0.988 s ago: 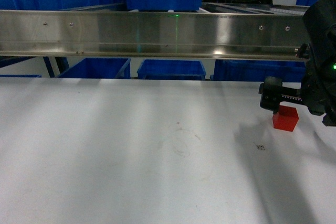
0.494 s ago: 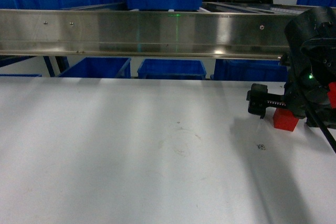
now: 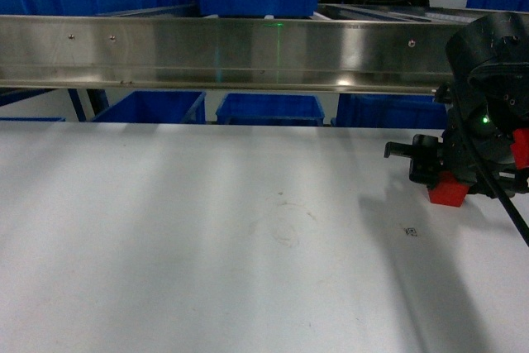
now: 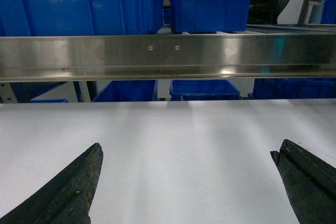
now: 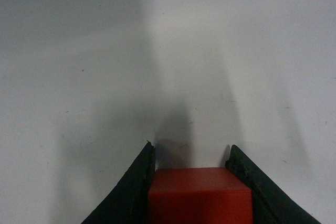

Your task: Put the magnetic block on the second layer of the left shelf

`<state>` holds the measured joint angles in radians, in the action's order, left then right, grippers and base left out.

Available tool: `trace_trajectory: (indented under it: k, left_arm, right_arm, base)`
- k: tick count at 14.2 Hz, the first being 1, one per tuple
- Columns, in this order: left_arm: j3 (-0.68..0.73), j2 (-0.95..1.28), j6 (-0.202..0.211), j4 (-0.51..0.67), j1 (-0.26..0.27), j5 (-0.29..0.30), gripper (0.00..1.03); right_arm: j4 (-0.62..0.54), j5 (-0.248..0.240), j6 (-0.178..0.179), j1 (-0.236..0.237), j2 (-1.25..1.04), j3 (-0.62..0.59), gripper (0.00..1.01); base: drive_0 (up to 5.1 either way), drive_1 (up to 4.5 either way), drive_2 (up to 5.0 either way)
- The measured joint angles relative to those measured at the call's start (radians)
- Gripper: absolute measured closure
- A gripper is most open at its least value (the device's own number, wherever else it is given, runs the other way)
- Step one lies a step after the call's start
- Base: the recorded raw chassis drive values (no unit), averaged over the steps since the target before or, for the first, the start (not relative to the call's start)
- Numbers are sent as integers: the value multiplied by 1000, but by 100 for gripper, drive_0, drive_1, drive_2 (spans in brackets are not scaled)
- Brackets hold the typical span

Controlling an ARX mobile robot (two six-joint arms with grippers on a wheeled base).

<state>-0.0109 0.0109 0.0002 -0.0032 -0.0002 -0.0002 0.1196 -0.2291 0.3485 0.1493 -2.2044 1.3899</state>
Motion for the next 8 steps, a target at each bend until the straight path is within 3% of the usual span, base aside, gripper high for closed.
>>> trace_trajectory:
  k: [3,5,8]
  left_arm:
    - [0,0,0,0,0,0,5]
    - [0,0,0,0,0,0,5]
    - [0,0,0,0,0,0,5]
  right_arm:
    - [-25,13,-5,0,21,-34,67]
    - [-58,55,-9,0,114,-132,67]
    - [-111,133,-102,-8,429,-309,68]
  base:
    - [0,0,0]
    - [0,0,0]
    - [0,0,0]
